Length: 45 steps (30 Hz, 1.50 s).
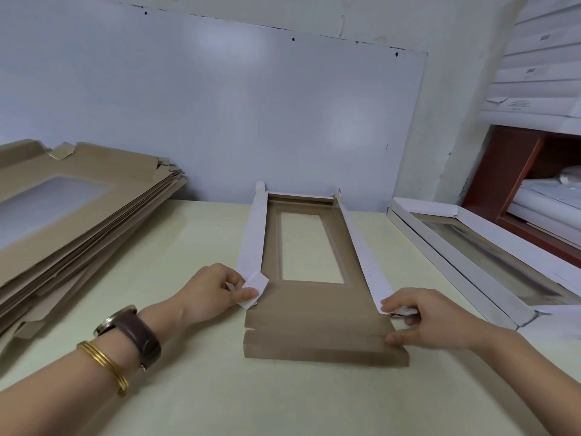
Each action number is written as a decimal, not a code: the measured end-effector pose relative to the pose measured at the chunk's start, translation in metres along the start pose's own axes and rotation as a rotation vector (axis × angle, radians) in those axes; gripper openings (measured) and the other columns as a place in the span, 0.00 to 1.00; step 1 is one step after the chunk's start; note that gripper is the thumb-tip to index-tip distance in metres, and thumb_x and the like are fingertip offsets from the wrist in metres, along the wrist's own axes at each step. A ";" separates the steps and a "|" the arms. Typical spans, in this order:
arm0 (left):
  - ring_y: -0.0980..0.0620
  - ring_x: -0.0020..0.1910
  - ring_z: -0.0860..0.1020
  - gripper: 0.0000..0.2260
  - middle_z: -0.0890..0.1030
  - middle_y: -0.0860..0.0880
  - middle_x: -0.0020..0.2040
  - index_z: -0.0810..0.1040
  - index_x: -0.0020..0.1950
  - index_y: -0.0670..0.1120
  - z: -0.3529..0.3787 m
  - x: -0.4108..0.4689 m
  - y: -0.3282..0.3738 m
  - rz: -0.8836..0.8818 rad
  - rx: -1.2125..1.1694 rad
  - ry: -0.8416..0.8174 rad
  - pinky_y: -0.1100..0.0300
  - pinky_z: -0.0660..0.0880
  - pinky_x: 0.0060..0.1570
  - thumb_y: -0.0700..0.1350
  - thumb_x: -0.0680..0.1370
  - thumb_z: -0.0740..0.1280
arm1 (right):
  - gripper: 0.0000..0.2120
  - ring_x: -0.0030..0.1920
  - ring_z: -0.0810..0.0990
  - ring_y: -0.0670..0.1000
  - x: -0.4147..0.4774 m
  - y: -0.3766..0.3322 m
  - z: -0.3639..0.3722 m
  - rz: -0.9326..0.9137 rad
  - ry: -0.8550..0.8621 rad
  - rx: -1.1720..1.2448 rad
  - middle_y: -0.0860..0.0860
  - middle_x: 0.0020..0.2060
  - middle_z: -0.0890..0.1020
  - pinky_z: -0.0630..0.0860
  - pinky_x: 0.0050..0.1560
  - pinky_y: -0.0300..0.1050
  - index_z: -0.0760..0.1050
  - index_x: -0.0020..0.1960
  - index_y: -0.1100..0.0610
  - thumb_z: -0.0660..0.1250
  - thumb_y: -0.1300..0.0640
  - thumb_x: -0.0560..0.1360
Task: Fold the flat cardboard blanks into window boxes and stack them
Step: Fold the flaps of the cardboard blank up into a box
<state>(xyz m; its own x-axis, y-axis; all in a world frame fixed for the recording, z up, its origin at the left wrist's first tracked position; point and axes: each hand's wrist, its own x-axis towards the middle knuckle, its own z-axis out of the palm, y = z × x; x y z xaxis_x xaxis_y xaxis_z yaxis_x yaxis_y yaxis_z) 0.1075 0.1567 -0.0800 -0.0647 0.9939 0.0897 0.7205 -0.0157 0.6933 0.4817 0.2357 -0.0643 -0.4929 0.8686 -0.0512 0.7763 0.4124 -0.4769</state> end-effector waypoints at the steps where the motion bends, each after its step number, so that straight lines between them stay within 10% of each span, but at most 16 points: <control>1: 0.60 0.24 0.68 0.20 0.69 0.59 0.22 0.74 0.23 0.56 0.002 0.001 0.001 0.012 0.031 0.026 0.71 0.63 0.28 0.53 0.74 0.72 | 0.20 0.47 0.81 0.43 0.000 0.002 -0.003 0.000 -0.026 0.045 0.42 0.55 0.80 0.77 0.52 0.37 0.80 0.53 0.48 0.79 0.62 0.66; 6: 0.57 0.27 0.67 0.25 0.69 0.55 0.27 0.70 0.28 0.46 0.014 0.001 0.012 0.058 0.147 0.076 0.66 0.62 0.29 0.66 0.69 0.67 | 0.10 0.58 0.80 0.56 0.002 0.008 -0.012 -0.034 -0.072 0.041 0.59 0.53 0.83 0.73 0.56 0.39 0.82 0.55 0.63 0.64 0.68 0.77; 9: 0.52 0.31 0.63 0.35 0.66 0.48 0.31 0.67 0.31 0.40 0.020 0.001 0.019 0.157 0.249 0.050 0.58 0.61 0.32 0.75 0.65 0.57 | 0.08 0.41 0.78 0.42 0.003 0.002 -0.010 -0.032 -0.052 0.042 0.44 0.41 0.81 0.73 0.48 0.35 0.82 0.55 0.55 0.65 0.57 0.79; 13: 0.48 0.34 0.66 0.29 0.67 0.45 0.33 0.67 0.32 0.39 0.022 0.000 0.019 0.211 0.319 0.071 0.55 0.63 0.34 0.66 0.74 0.63 | 0.16 0.39 0.71 0.48 0.004 0.002 -0.005 -0.078 0.002 -0.070 0.58 0.42 0.74 0.68 0.44 0.37 0.76 0.48 0.68 0.64 0.54 0.80; 18: 0.46 0.37 0.71 0.27 0.75 0.41 0.37 0.70 0.32 0.40 0.020 -0.003 0.023 0.193 0.323 0.062 0.53 0.70 0.39 0.64 0.74 0.63 | 0.10 0.30 0.67 0.43 0.005 0.002 -0.008 -0.068 0.045 -0.040 0.44 0.30 0.71 0.66 0.35 0.35 0.77 0.42 0.47 0.67 0.61 0.78; 23: 0.48 0.41 0.75 0.20 0.78 0.45 0.40 0.75 0.36 0.40 0.017 -0.004 0.023 0.191 0.350 0.026 0.53 0.73 0.44 0.56 0.78 0.65 | 0.10 0.42 0.78 0.48 0.006 0.000 -0.014 -0.024 0.017 -0.075 0.49 0.41 0.76 0.72 0.44 0.36 0.75 0.40 0.54 0.64 0.63 0.79; 29: 0.55 0.42 0.73 0.13 0.74 0.51 0.47 0.74 0.37 0.45 0.014 -0.005 0.022 0.163 0.368 -0.023 0.66 0.68 0.41 0.49 0.79 0.62 | 0.10 0.55 0.69 0.47 0.009 0.001 0.001 0.001 0.007 -0.130 0.50 0.49 0.67 0.65 0.48 0.30 0.71 0.44 0.59 0.58 0.57 0.82; 34: 0.49 0.39 0.75 0.14 0.62 0.52 0.55 0.71 0.35 0.49 0.016 -0.008 0.025 0.150 0.394 -0.054 0.56 0.72 0.48 0.49 0.80 0.61 | 0.12 0.50 0.68 0.39 0.014 -0.009 0.008 -0.003 0.083 -0.218 0.47 0.49 0.67 0.63 0.42 0.27 0.70 0.40 0.58 0.58 0.58 0.82; 41: 0.52 0.44 0.68 0.15 0.66 0.52 0.52 0.75 0.40 0.44 0.019 -0.009 0.024 0.237 0.500 0.033 0.60 0.64 0.42 0.49 0.81 0.59 | 0.10 0.48 0.76 0.53 0.014 -0.024 0.015 -0.047 0.132 -0.308 0.49 0.54 0.66 0.71 0.48 0.43 0.72 0.41 0.56 0.59 0.58 0.80; 45: 0.50 0.47 0.68 0.13 0.66 0.53 0.47 0.72 0.40 0.48 0.019 -0.009 0.020 0.280 0.535 0.010 0.58 0.67 0.47 0.50 0.82 0.57 | 0.12 0.44 0.74 0.52 0.011 -0.021 0.020 -0.134 0.156 -0.351 0.50 0.60 0.62 0.72 0.48 0.44 0.77 0.58 0.55 0.56 0.60 0.81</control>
<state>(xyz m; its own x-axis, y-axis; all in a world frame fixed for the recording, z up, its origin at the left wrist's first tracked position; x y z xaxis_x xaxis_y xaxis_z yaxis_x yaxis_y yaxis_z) 0.1361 0.1499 -0.0804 0.1731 0.9587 0.2259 0.9581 -0.2170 0.1869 0.4522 0.2310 -0.0727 -0.5541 0.8209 0.1377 0.8096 0.5700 -0.1400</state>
